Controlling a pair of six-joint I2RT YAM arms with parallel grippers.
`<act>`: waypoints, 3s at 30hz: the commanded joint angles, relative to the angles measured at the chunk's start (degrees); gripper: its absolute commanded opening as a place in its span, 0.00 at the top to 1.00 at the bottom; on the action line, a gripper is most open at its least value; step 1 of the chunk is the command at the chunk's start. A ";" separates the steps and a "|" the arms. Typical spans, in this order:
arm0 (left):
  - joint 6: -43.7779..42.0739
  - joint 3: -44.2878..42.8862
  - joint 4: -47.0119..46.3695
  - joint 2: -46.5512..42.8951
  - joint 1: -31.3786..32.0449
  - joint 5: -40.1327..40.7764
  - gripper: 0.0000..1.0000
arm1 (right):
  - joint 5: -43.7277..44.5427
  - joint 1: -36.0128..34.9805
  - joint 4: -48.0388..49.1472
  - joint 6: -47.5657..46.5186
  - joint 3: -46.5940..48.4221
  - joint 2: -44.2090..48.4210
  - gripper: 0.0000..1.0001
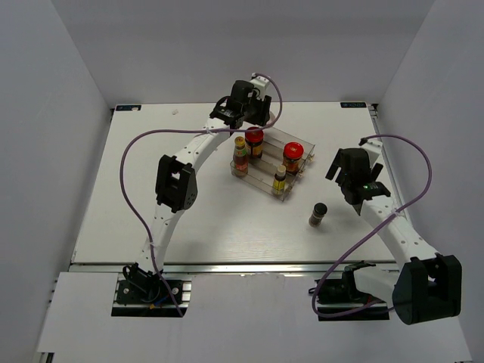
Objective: Organize the condiment bottles
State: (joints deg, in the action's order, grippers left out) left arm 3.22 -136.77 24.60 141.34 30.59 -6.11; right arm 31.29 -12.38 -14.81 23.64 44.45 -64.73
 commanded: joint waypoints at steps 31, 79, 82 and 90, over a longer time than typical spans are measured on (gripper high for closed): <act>-1.82 2.48 3.79 0.78 -0.09 -1.10 0.32 | 0.97 0.69 1.19 -0.08 2.14 -2.95 0.11; 7.66 30.56 0.54 -36.37 -0.09 10.93 0.02 | -17.05 -5.80 -15.95 -2.72 1.79 6.28 0.11; 11.61 46.38 -2.88 -47.06 -0.18 17.17 0.02 | -14.95 -10.98 -16.83 -1.14 1.35 5.41 0.11; 19.97 72.51 -8.86 -68.46 -0.71 25.53 0.02 | -6.77 -14.42 -21.75 8.70 -0.67 4.44 0.14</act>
State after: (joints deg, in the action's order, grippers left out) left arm 18.52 -67.70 19.90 79.46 30.17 14.59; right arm 20.40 -26.61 -34.11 27.70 44.58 -60.38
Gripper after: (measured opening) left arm 0.983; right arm 0.864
